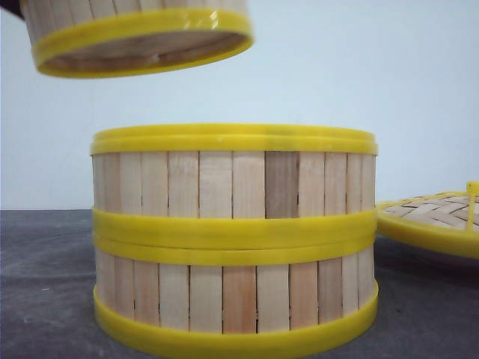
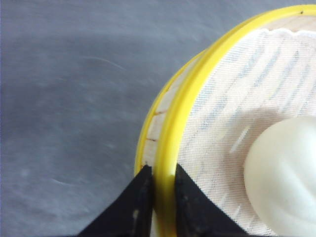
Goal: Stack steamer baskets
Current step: 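Carry the basket over the stack and lower it on top with the left gripper, then open the left gripper and withdraw it from the stack, then grasp the woven bamboo lid at its yellow center hub with the right gripper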
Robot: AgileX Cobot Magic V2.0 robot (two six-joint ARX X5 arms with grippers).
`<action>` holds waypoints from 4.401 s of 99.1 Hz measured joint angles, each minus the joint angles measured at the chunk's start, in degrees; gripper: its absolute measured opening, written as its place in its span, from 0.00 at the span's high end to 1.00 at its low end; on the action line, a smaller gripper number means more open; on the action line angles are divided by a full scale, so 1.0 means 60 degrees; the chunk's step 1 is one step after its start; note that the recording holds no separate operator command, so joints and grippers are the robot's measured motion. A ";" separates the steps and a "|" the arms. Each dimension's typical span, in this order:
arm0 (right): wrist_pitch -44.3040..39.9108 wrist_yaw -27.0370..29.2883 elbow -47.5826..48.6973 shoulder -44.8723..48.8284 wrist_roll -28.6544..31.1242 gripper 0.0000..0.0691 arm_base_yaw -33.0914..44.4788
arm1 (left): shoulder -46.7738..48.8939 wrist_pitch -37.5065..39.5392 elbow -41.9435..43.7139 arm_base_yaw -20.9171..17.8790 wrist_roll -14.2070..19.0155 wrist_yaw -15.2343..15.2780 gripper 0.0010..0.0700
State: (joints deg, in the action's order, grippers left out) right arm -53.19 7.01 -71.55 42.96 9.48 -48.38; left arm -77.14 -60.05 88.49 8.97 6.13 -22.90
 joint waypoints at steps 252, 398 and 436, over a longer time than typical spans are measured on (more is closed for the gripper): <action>-0.0506 0.0124 -0.0324 -0.0448 0.0270 0.57 0.0000 | -0.1395 0.1938 -0.1596 0.3402 0.0350 0.1894 0.52; -0.0976 0.0029 -0.0321 0.4324 0.0353 0.42 0.4630 | 0.7406 0.0106 -0.1596 0.3402 0.0131 0.4011 0.47; -0.0186 -0.1177 0.0619 0.5475 -0.0051 0.53 0.6215 | 0.9329 0.0062 -0.3370 0.3402 0.0576 0.4011 0.47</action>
State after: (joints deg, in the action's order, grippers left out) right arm -54.30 -0.05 -67.83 75.81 9.17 -11.09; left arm -21.17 -59.68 68.27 29.39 9.58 1.17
